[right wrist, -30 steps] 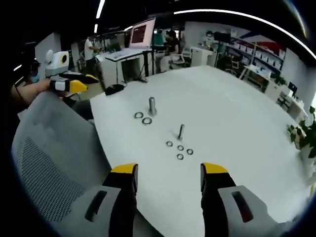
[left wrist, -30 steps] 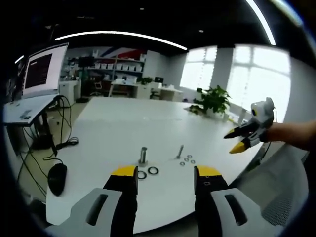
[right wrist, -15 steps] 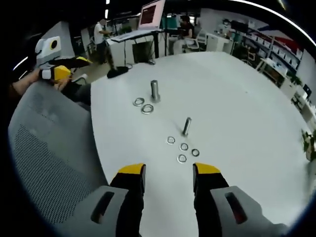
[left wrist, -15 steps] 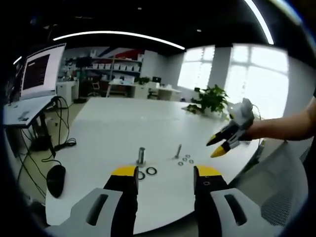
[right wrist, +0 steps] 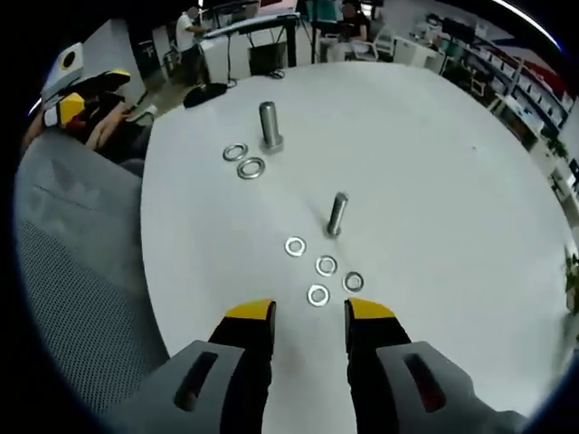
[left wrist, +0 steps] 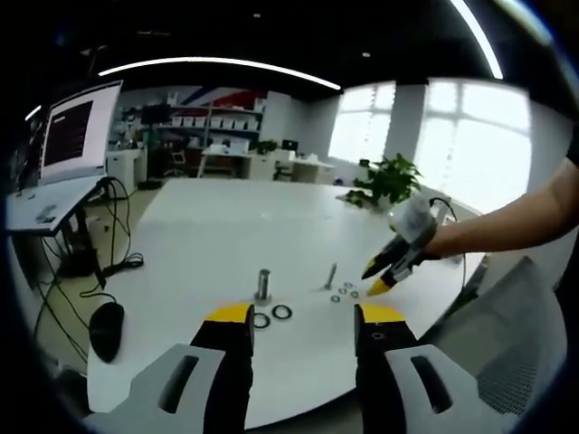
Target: Place the washer onto the threaded stud by aligning its center hole with the stud, sliding it down to the base, and recovering from edge contact or off-axis alignment until the washer reaches the visible bottom stop.
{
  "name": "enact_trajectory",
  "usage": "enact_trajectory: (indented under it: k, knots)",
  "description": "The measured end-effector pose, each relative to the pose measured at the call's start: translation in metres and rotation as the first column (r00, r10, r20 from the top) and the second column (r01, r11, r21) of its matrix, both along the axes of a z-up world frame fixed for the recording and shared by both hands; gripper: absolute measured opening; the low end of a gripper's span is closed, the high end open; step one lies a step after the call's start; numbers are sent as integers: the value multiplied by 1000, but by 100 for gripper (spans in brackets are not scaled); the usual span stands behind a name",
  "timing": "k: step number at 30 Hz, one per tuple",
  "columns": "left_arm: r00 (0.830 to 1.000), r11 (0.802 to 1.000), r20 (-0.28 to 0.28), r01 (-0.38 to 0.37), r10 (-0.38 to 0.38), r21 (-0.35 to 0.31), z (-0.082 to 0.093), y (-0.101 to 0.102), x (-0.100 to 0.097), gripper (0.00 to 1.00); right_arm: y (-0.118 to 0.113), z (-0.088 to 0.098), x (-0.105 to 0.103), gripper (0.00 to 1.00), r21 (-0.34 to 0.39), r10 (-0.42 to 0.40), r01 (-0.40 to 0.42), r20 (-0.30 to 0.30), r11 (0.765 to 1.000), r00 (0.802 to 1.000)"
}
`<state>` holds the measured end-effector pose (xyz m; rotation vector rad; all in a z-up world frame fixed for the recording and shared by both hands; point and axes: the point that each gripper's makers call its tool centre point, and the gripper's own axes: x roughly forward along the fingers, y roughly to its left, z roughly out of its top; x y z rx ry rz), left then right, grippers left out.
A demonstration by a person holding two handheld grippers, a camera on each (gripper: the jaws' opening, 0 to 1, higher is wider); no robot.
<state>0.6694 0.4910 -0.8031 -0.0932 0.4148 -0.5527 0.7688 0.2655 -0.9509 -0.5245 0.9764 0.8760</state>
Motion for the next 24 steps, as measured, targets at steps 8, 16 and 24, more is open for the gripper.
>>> enact_trajectory:
  k: [8, 16, 24]
  knots:
    - [1000, 1000, -10, -4, 4, 8, -2, 2, 2, 41, 0, -12, 8, 27, -2, -5, 5, -26, 1000, 1000]
    - [1000, 1000, -12, -3, 3, 14, -3, 4, 3, 40, 0, -20, 6, 25, -35, 40, -41, -44, 999, 998]
    - [1000, 1000, -10, -3, 3, 12, -2, 4, 4, 40, 1, -24, 5, 25, -69, 91, -93, -36, 993, 995]
